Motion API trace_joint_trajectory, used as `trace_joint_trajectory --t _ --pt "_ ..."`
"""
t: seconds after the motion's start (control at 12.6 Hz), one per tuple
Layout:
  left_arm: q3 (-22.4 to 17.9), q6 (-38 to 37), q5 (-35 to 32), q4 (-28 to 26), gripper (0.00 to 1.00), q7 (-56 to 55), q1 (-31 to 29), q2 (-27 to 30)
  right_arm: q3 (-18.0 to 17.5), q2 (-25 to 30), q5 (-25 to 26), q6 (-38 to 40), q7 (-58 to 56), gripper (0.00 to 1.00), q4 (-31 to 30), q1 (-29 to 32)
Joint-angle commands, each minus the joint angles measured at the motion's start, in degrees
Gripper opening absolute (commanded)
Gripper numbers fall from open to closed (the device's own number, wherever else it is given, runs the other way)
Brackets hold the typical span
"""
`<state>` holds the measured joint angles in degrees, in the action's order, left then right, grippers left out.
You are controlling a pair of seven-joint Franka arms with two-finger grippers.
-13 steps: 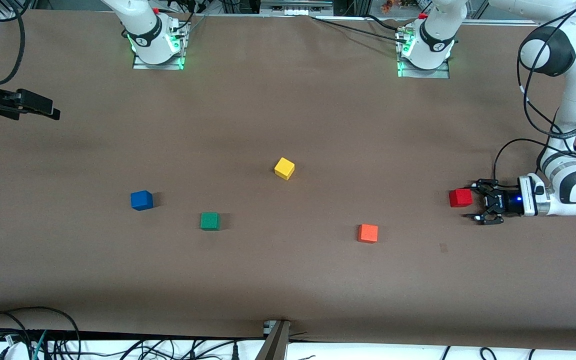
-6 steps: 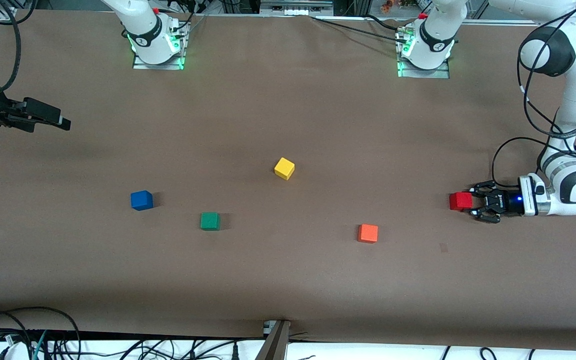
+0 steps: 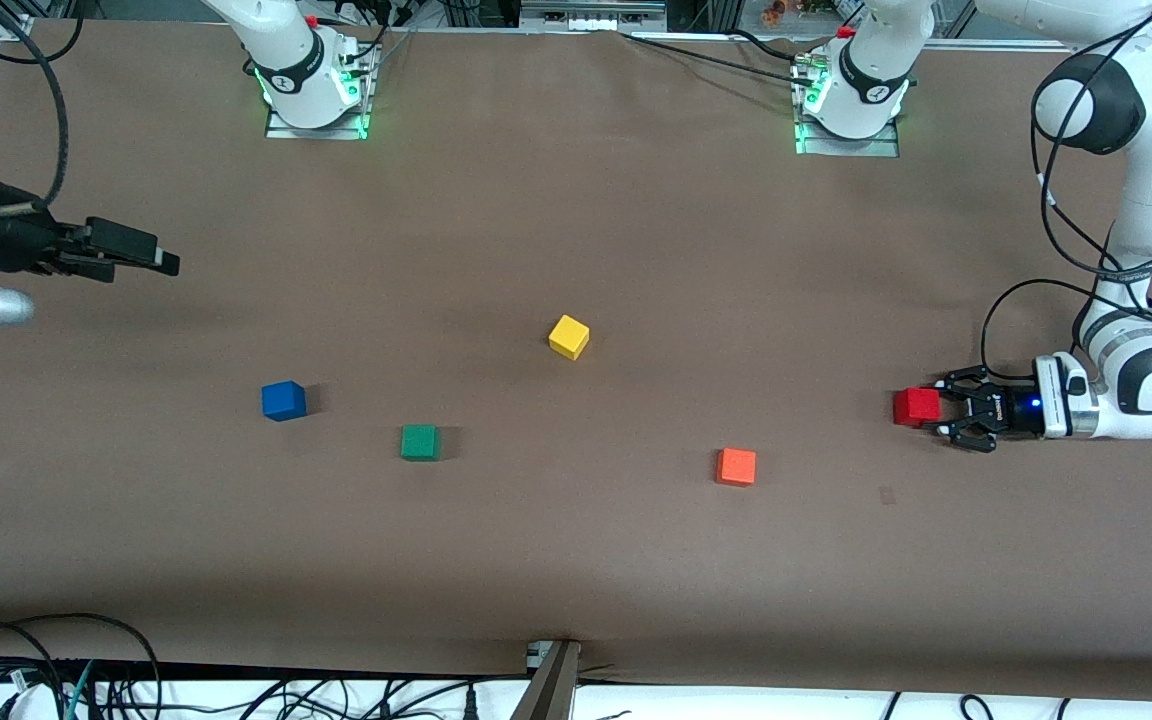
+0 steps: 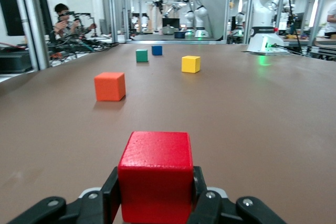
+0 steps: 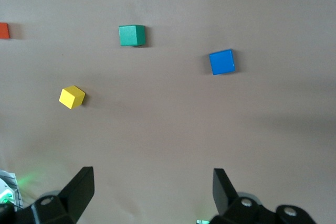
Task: Pass red block to right arm, stack on blue
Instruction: 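Close the left gripper on the red cube while the right gripper advances, then carry the red cube toward the right gripper with the left gripper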
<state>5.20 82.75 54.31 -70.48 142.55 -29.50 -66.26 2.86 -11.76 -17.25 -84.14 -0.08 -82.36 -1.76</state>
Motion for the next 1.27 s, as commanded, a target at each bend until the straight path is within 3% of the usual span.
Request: trace_joint_trajectory --t 0.0,0.16,0.24,0.48,0.64,1.2 --pt "2.60 -1.88 1.32 0.00 0.00 0.72 2.69 1.74 -0.14 -0.89 -0.86 -0.06 -0.10 1.00 0.98 -1.22" --pt "9.27 -2.16 1.50 -0.09 0.00 -5.84 2.34 2.80 -0.14 -1.59 -1.91 -0.15 -0.09 1.00 0.98 -1.49" --pt "13.05 -2.07 2.98 -0.09 0.00 -9.10 2.17 2.81 -0.05 -2.38 -4.96 -0.06 -0.18 1.00 0.98 -1.23" --pt "18.08 0.20 8.60 -0.27 0.00 -16.23 4.61 6.13 0.04 -5.63 -11.74 -0.15 -0.53 1.00 0.98 -0.96" --pt "21.77 4.67 15.35 -1.14 0.00 -20.52 7.08 8.07 0.04 -8.70 -19.54 -0.15 -2.98 1.00 0.98 -0.96" --pt "34.78 26.11 18.37 -0.88 0.00 -22.57 15.95 8.25 -0.05 -19.52 -46.26 0.46 -10.28 1.00 0.63 -1.22"
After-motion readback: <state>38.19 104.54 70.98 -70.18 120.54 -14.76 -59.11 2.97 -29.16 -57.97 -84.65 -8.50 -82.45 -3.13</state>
